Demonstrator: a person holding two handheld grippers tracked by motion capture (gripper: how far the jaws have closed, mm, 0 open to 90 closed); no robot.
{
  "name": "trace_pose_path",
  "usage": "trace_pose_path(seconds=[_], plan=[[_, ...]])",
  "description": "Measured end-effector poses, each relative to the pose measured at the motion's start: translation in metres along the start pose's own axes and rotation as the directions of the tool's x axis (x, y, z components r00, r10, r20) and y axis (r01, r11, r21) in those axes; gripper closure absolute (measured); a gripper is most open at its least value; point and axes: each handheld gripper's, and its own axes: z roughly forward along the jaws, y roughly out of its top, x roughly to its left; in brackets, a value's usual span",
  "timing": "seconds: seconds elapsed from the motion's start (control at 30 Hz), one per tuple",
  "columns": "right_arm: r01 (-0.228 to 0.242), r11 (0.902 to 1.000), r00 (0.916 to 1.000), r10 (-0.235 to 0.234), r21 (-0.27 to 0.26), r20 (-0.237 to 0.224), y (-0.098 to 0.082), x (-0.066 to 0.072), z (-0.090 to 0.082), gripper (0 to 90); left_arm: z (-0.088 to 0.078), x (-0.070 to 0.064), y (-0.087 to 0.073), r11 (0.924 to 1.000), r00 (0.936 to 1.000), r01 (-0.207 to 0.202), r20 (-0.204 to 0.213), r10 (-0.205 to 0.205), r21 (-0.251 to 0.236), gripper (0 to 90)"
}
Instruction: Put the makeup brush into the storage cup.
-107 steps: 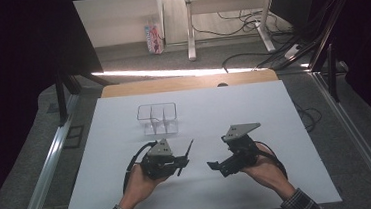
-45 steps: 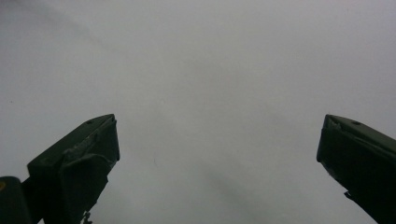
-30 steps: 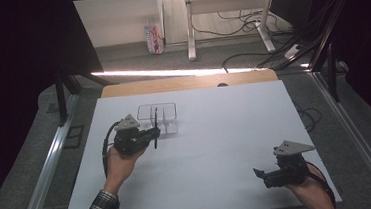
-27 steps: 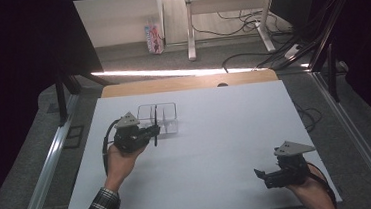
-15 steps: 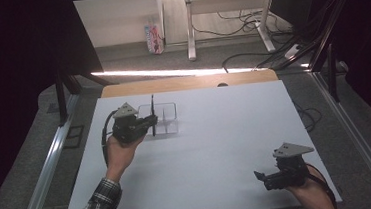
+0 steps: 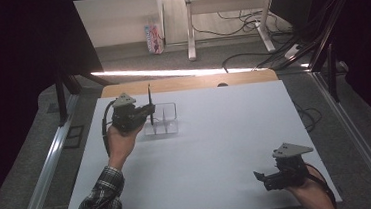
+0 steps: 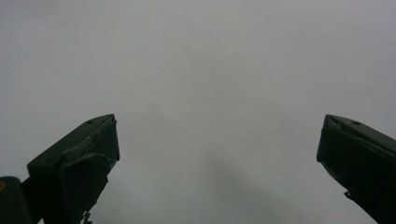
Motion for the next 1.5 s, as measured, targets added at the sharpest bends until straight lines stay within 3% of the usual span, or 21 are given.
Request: trace_pose_path(seconds=[0.6,1.07,1.5], plan=[[0.008,0.9999,0.9999,-0.007,0.011,-0.011,0.0,0.001,0.002,0.0,0.024,0.008,0.014,0.9997,0.9986,-0.009,-0.051,0.008,-0.021,83.8],[0.01,0.9997,0.9999,-0.01,0.02,-0.011,-0.001,0.002,0.003,0.0,0.039,0.012,0.0,0.9997,0.997,0.005,-0.077,-0.007,-0.022,83.7],[0.02,0.9994,0.9997,-0.02,0.028,-0.016,-0.001,0.003,0.004,0.0,0.05,0.01,-0.017,0.9997,0.9968,-0.001,-0.08,0.002,0.023,83.5]])
